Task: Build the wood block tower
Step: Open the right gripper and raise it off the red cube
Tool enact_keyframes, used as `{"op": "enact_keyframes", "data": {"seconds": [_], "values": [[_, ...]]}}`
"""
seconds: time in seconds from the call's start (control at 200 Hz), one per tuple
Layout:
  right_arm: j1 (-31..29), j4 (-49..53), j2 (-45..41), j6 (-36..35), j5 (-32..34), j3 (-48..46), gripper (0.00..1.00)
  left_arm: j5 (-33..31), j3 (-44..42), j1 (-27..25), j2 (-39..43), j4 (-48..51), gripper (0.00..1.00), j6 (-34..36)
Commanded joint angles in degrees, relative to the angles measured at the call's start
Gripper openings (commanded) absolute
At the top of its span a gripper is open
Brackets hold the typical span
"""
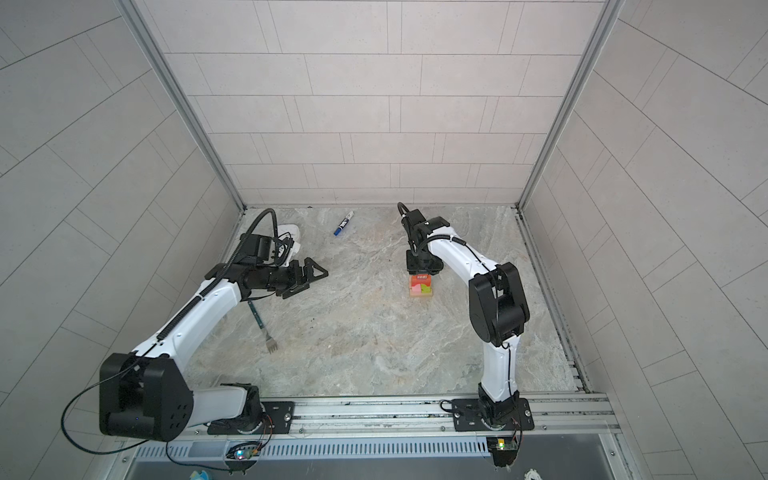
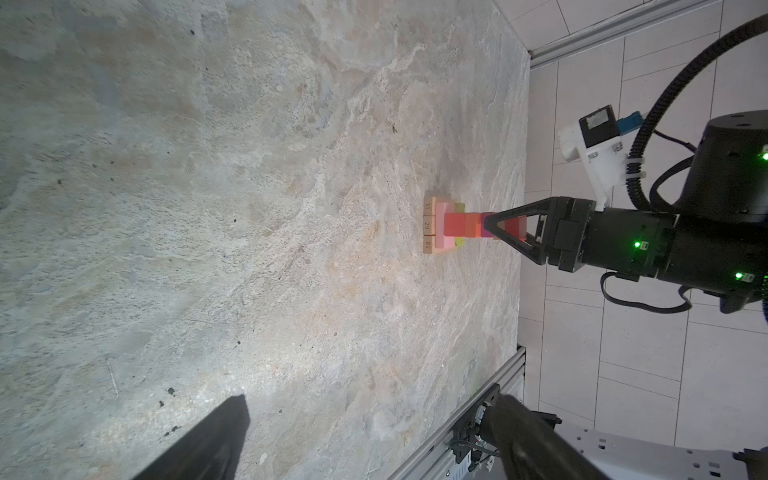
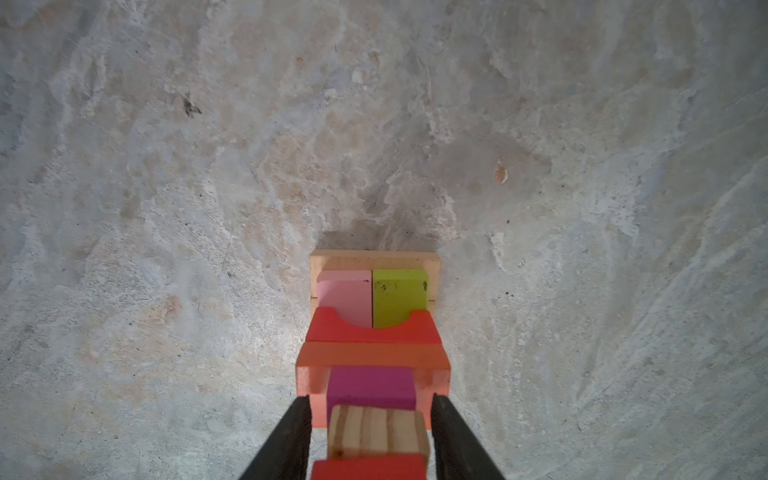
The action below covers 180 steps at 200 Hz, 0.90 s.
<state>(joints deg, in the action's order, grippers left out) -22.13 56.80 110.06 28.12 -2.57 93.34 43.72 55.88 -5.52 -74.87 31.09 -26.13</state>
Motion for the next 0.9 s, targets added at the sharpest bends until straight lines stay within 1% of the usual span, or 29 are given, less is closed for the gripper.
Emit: {"op": "enact_keyframes", "data": {"seconds": [0.0, 0.896], "values": [[-0.3, 0.7, 0.5, 0.4, 1.1, 1.1, 0.47, 0.6, -0.5, 0.4, 1.0, -0.4, 0.98, -0.2], [-0.3, 1.0, 0.9, 0.3, 1.5, 1.3, 0.35, 0.7, -0.5, 0.4, 1.0, -0.4, 0.98, -0.3]]}}
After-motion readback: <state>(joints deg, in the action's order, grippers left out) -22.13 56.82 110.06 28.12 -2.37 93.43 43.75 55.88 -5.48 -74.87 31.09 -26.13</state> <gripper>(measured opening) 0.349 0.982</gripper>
